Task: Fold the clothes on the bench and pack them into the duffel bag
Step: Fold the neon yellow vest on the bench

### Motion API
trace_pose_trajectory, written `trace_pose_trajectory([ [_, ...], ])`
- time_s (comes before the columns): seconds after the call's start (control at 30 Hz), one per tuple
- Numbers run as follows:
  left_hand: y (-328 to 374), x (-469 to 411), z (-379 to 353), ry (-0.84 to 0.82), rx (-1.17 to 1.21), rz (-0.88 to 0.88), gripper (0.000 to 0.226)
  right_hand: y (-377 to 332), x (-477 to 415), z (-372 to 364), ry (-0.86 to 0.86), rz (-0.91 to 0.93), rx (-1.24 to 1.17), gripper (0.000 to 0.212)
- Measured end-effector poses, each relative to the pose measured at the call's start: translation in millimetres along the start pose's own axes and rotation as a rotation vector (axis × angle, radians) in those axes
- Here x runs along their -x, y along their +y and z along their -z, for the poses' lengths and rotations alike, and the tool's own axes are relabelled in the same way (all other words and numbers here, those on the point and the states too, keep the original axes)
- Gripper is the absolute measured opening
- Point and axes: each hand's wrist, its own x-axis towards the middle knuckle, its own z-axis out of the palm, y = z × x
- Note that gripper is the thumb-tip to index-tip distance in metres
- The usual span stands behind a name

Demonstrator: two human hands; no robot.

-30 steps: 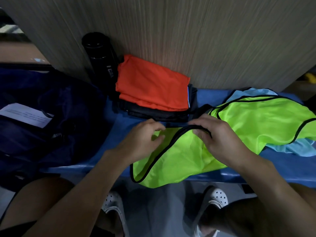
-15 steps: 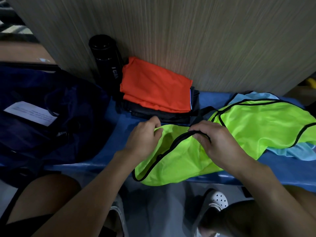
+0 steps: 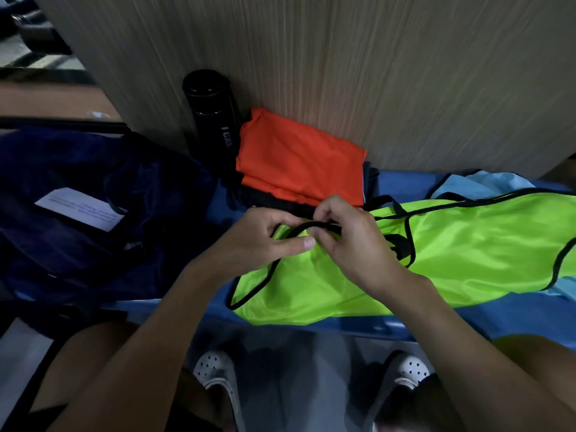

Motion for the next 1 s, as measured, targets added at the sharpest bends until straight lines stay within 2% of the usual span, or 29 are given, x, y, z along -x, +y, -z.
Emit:
trace_pose_trajectory([
  [0.1,-6.8,-2.6,-6.2,0.090,0.007,-0.046,0.005,1.8,-0.9,-6.6,0.007,-0.028,-0.047,0.018],
  [0.23,-11.6,-6.2,-11.3,0.187,-0.012,-0.051,0.013,6.1,5.6,-9.4,0.031,0.007,0.099,0.027],
  [0.3,-19.4,-11.6,-11.9,0.312,-0.021,-0.002,0.020,9.0,11.6,-4.6,0.083,0.036,0.202,0.031],
  [0.37,-29.0,-16.9,-9.7,0.483,-0.109,0.054,0.024,10.8,21.0,3.6,0.116,0.043,0.183,0.025],
  [0.43,-35.0,-17.8,-5.5,0.588,-0.211,0.126,0.025,15.8,34.7,11.2,0.060,0.043,0.134,0.015],
  [0.53,-41.7,-14.3,-5.0,0.614,-0.303,0.208,0.022,31.7,59.2,20.7,-0.095,0.064,0.290,0.011],
  [0.63,-46.3,-14.9,-6.6,0.610,-0.312,0.239,0.023,50.6,80.4,25.5,-0.282,-0.006,0.479,0.036],
  [0.7,-49.8,-16.1,-7.4,0.601,-0.267,0.231,0.028,58.0,87.5,25.3,-0.324,-0.018,0.509,0.046],
  [0.83,-53.5,-17.7,-9.3,0.579,-0.167,0.192,0.036,61.5,92.7,22.1,-0.233,0.066,0.569,0.017],
  [0.93,-55.8,-20.1,-7.8,0.611,-0.110,0.205,0.039,55.1,92.2,22.4,-0.250,0.065,0.579,0.017],
  [1.0,-57.0,-21.5,-7.1,0.637,-0.105,0.224,0.033,47.7,93.8,24.8,-0.316,0.090,0.524,0.015],
])
